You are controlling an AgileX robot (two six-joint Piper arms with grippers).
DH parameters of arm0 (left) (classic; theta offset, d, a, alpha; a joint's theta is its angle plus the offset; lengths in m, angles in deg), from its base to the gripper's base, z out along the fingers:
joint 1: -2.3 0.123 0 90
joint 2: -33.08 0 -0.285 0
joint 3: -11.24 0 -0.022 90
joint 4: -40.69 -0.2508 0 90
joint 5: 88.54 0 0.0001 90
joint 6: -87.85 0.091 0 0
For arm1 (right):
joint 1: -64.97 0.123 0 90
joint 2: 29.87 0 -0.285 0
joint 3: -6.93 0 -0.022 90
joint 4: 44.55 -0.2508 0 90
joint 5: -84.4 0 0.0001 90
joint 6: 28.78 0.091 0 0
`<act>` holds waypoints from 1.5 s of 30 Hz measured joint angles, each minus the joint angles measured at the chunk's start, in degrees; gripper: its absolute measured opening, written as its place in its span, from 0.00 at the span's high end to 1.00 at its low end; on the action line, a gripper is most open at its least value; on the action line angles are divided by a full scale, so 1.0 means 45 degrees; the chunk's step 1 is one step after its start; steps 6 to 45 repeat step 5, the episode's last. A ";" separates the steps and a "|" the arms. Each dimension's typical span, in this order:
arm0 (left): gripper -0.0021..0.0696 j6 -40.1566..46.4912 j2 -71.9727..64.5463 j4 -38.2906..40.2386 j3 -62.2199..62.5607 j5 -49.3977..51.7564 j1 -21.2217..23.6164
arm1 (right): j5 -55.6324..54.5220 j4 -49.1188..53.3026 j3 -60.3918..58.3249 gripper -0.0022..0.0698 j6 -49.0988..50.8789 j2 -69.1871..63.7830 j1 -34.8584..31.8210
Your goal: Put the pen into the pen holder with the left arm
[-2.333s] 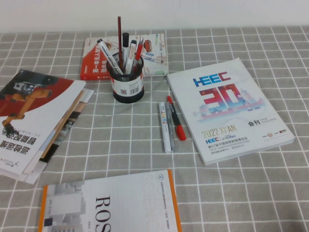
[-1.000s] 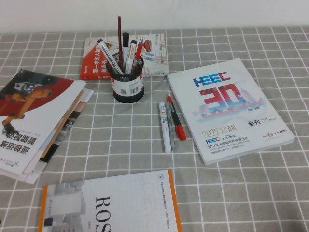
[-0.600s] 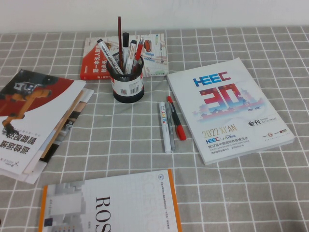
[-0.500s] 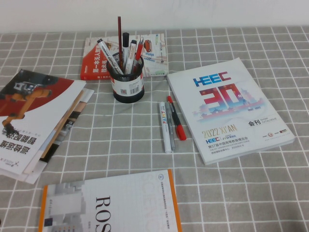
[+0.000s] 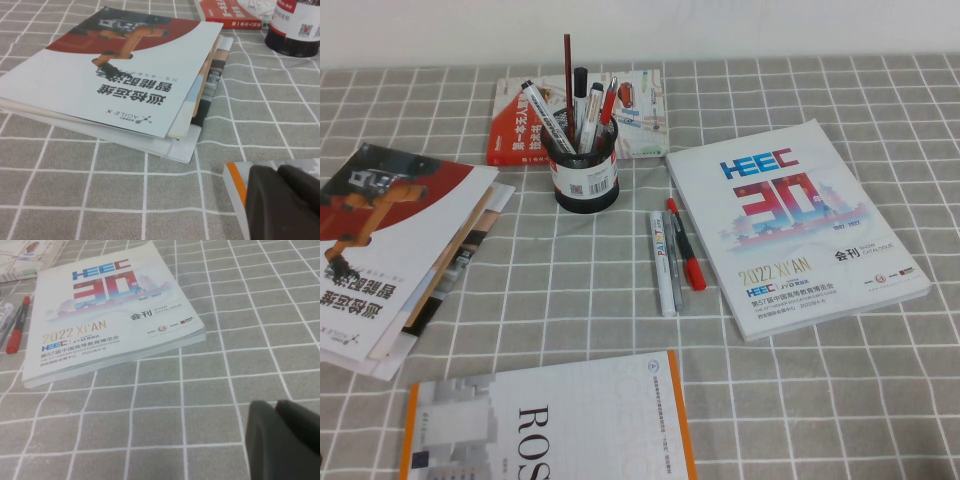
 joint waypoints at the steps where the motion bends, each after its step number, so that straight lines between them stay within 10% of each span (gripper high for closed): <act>1: 0.97 0.0000 0.0000 0.0000 0.0000 0.0000 0.0000 | 0.0000 0.0000 0.0000 0.99 0.0000 0.0000 0.0000; 45: 0.97 0.0000 0.0000 0.0000 0.0000 0.0000 0.0000 | 0.0000 0.0000 0.0000 0.99 0.0000 0.0000 0.0000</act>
